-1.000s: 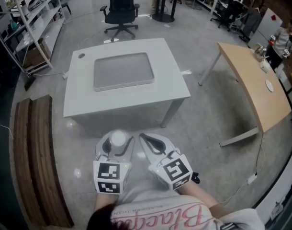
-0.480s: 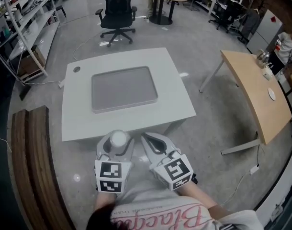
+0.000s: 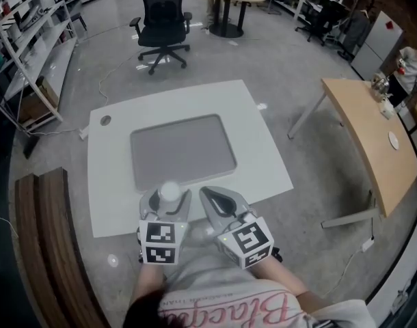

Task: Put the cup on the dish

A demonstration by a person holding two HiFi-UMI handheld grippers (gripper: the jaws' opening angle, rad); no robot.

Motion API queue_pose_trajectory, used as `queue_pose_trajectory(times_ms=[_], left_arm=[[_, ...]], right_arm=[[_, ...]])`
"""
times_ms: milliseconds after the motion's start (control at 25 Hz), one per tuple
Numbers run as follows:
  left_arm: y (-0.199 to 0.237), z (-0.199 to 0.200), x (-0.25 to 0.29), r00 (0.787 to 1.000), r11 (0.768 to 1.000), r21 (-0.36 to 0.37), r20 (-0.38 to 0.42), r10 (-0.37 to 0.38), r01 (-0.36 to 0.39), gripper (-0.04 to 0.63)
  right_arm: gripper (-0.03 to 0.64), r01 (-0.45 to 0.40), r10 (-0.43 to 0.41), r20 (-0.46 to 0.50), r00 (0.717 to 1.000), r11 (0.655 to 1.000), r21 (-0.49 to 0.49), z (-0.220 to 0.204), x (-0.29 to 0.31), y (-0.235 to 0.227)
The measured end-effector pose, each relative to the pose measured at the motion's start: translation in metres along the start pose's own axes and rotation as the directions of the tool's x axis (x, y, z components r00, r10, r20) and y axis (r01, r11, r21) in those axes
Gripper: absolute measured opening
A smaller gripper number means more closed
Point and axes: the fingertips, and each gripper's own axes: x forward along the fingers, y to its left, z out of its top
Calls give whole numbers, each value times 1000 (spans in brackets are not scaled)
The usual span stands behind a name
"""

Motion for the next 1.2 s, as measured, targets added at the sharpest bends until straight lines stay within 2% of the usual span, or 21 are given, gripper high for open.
queue_pose_trajectory(times_ms=[280,440,560,920,1200], left_arm=[[29,-3,61,1000,1000,-4,18,24,-24,255],[42,-15,97,999,999,1,-7,33,-33,255],[50,-24,121,999,999,-2,-16,37,-37,255],[65,-63,170,992,999,-31,-127,22,-26,255],[59,-73,181,983,998,-59,-180,-19,9,255]], right_arm=[[2,4,-3,-36,999,1000,21,-8,34,-17],[2,25,-19,-48,999,994,106,-11,51,-32],[2,43,-35,-63,997,991,128,-13,62,-45],[2,80,-63,-119,991,986,145,-20,69,-67],[2,86,-63,-156,986,986,143,-24,75,-69]])
